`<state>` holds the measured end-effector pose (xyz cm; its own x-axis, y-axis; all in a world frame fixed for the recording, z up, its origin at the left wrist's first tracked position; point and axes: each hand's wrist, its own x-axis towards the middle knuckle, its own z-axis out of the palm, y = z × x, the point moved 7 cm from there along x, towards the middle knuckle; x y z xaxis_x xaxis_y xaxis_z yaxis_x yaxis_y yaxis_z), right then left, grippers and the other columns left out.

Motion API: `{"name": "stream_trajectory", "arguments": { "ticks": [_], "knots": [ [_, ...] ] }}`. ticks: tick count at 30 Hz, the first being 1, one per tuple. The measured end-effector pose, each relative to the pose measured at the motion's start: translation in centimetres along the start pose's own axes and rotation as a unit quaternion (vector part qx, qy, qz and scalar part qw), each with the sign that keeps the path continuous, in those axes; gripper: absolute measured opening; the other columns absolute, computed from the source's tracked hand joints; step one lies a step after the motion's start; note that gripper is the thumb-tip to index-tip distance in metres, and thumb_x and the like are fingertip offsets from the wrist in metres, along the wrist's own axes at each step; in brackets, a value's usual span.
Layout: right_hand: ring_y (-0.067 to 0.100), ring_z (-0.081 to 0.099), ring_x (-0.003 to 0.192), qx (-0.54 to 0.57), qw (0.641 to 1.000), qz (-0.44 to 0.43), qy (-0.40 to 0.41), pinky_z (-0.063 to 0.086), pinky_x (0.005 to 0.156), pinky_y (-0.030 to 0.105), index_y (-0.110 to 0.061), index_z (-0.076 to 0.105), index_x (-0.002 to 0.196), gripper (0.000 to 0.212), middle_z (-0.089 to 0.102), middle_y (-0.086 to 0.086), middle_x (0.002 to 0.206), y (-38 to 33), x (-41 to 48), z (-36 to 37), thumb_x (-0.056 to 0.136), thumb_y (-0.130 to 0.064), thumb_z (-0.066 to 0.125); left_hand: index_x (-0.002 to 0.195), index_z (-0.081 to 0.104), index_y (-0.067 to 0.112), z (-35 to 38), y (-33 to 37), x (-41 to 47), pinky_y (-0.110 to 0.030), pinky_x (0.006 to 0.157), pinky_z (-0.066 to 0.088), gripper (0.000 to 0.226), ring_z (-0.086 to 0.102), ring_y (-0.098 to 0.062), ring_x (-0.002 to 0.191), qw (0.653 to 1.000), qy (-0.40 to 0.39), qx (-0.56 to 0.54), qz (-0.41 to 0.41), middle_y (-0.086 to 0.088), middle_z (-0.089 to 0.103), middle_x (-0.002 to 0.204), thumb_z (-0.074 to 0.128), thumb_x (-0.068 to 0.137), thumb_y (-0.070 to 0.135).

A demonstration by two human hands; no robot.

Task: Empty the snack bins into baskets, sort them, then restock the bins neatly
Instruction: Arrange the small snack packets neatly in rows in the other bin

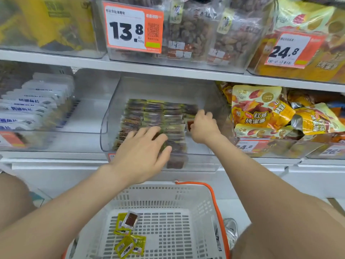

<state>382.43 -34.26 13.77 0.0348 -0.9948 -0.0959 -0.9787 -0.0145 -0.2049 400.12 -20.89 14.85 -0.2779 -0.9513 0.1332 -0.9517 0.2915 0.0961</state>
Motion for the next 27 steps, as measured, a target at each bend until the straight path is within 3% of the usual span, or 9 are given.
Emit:
{"name": "stream_trajectory", "arguments": {
  "ticks": [2,5,9,13,17,20,24,27],
  "knots": [
    [0.043,0.046,0.131,0.070,0.996,0.035,-0.035,0.043,0.099,0.038,-0.002,0.037,0.147,0.050,0.041,0.028,0.146,0.5,1.0,1.1,0.103,-0.019,0.055,0.138,0.051,0.034,0.2,-0.2,0.1,-0.045,0.101,0.042,0.054,0.051,-0.025,0.123,1.000,-0.016,0.002,-0.008,0.005,0.049,0.142,0.016,0.106,0.059],
    [0.041,0.049,0.131,0.108,0.993,0.056,-0.003,0.046,0.101,0.039,-0.008,0.047,0.146,0.046,0.050,0.027,0.143,0.6,1.7,1.1,0.101,-0.014,0.056,0.136,0.051,0.035,0.3,-0.2,-0.1,-0.046,0.097,0.045,0.056,0.053,-0.026,0.117,0.999,-0.032,0.008,-0.007,0.004,0.053,0.132,0.011,0.106,0.060],
    [0.045,0.059,0.124,0.054,0.994,0.074,0.062,0.051,0.095,0.045,0.003,0.028,0.151,0.066,0.057,0.027,0.134,0.0,0.9,0.4,0.098,-0.007,0.065,0.132,0.051,0.035,0.3,-0.2,-0.3,-0.046,0.094,0.048,0.061,0.054,-0.027,0.113,0.999,-0.031,0.019,-0.004,0.004,0.055,0.127,0.004,0.103,0.061],
    [0.042,0.063,0.114,0.027,0.995,0.070,0.071,0.049,0.080,0.041,-0.002,0.057,0.122,0.028,0.061,0.021,0.125,-0.3,0.8,-0.3,0.097,-0.008,0.068,0.132,0.052,0.035,0.3,0.0,-0.3,-0.045,0.093,0.049,0.062,0.055,-0.026,0.113,0.999,-0.028,0.023,-0.003,0.004,0.056,0.127,0.004,0.103,0.060],
    [0.036,0.057,0.095,0.105,0.992,0.066,0.039,0.047,0.075,0.036,-0.002,0.054,0.102,0.011,0.061,0.022,0.117,0.0,0.7,-0.4,0.097,-0.006,0.063,0.131,0.053,0.036,0.2,0.0,-0.6,-0.044,0.092,0.049,0.062,0.055,-0.024,0.113,0.999,-0.027,0.027,0.002,0.006,0.058,0.127,0.003,0.103,0.059],
    [0.039,0.061,0.105,0.095,0.992,0.075,0.041,0.049,0.079,0.038,-0.002,0.054,0.103,0.009,0.060,0.024,0.118,0.8,0.3,-0.8,0.096,0.000,0.060,0.133,0.054,0.035,0.1,0.0,-0.6,-0.042,0.092,0.049,0.063,0.056,-0.023,0.114,1.000,-0.026,0.016,0.005,0.007,0.060,0.128,0.005,0.104,0.060],
    [0.045,0.063,0.109,0.017,0.996,0.057,0.071,0.051,0.082,0.043,0.000,0.060,0.108,0.014,0.061,0.024,0.119,0.4,-1.2,-1.5,0.095,0.001,0.064,0.130,0.055,0.031,-0.5,0.0,-1.0,-0.040,0.093,0.046,0.048,0.052,-0.019,0.110,0.999,0.018,-0.023,0.016,0.008,0.057,0.123,0.023,0.107,0.057],
    [0.047,0.061,0.104,0.001,0.993,0.010,0.115,0.045,0.073,0.042,-0.006,0.052,0.096,0.008,0.061,0.023,0.110,-1.4,-3.6,-3.8,0.097,-0.005,0.059,0.101,0.054,0.025,-2.9,0.4,-2.7,-0.035,0.079,0.043,0.017,0.045,-0.019,0.093,0.988,0.141,-0.053,0.030,0.007,0.049,0.099,0.053,0.099,0.042]
  ]
}}
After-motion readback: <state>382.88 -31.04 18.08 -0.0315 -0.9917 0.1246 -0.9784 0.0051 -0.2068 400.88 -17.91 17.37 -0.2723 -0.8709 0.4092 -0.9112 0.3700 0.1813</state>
